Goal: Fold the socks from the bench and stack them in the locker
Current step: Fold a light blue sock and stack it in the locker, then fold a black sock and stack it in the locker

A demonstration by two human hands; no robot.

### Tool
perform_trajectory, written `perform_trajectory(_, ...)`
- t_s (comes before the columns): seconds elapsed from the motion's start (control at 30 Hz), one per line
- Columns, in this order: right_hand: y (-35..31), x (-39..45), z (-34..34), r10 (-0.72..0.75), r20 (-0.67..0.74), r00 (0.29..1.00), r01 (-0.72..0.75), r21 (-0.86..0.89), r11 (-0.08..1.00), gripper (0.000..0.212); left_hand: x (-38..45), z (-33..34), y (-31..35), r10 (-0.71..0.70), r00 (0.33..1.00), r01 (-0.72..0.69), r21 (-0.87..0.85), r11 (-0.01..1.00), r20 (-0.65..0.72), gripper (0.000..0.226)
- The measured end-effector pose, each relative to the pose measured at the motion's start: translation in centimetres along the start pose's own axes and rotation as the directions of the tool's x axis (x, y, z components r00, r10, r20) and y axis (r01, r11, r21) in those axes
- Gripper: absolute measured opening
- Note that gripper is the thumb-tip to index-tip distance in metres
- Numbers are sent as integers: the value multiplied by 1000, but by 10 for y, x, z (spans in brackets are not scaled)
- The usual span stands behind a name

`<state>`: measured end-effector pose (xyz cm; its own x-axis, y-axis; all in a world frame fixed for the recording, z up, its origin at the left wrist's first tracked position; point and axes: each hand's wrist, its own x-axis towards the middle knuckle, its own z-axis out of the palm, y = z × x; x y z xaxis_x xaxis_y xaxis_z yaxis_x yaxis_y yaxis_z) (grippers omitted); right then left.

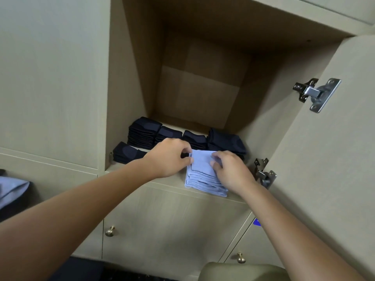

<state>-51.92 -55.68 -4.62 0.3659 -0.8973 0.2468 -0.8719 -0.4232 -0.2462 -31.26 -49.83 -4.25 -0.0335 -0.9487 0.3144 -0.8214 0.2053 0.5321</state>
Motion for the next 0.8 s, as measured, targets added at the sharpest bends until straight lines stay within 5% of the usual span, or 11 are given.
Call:
perform_trajectory(0.17,-14,0,6,-100,152,983,106,-29,994,61,-7,-13,-5,-7,999,9,35,999,-35,19)
perform_trajectory(0.33,-15,-1,20,25,269,963,9,-126,992,66,-20,-28,-9,-9,1000,11,71,997,-30,17)
perform_trajectory(0.57,-26,-6,14,-50,123,991,64,-116,991,64,-58,-58,-16,-29,999,31,149,988,-17,15)
perform_trajectory(0.8,-66,-16,6,-223,-38,974,223,1,975,37,-108,-82,-42,-35,999,35,221,975,-6,13)
